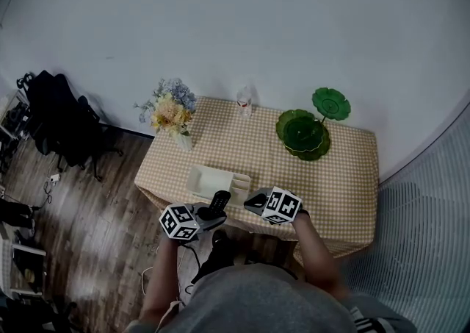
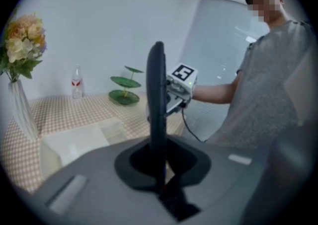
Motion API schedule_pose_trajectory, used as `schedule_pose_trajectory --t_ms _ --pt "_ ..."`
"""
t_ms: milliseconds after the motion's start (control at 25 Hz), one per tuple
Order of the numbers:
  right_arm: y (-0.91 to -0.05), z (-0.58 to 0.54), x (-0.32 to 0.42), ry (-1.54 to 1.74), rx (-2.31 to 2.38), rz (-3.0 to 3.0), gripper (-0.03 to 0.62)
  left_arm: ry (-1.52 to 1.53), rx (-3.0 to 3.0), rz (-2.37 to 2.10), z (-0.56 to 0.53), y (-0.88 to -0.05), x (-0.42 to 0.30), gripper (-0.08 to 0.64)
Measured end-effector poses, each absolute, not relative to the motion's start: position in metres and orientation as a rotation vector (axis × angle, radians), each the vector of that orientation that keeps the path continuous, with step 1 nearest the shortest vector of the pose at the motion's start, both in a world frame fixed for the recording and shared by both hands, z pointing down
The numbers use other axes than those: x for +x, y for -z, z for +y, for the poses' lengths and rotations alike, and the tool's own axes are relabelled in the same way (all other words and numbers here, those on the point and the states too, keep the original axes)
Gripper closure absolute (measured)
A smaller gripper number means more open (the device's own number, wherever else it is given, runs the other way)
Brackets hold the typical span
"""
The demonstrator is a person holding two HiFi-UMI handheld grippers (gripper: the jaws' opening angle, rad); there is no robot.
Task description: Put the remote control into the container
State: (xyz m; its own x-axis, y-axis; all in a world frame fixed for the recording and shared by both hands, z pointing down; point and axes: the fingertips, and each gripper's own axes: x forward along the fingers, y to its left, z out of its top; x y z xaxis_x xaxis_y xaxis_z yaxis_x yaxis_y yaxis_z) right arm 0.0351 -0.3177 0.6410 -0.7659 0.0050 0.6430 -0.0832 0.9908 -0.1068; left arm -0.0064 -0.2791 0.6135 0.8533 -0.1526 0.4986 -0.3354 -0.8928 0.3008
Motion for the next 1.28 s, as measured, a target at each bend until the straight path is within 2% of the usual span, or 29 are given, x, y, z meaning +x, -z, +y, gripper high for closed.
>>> schedule_pose_trajectory --t_ms 480,1000,1200,1280 --pt "-0.640 -0.327 0.040 -0.167 0.085 -2.413 0.575 -0.709 2.657 -0.283 -0.294 -0.623 -0.007 0.522" --pt "-0.603 -0.349 0.031 -0.140 0.064 -2.466 0.574 -1.002 2.661 -0.136 -0.310 -0.645 -0.012 0.522" --pt "-0.593 -0.350 0.026 -0.153 0.049 -2.493 0.499 -1.125 2.653 -0.086 -0.317 -0.649 -0.020 0.522" --pt "-0.589 -0.349 0.024 -0.156 0.037 -2.502 0.487 -1.165 2.654 -0.072 -0.320 -0.648 -0.022 0.522"
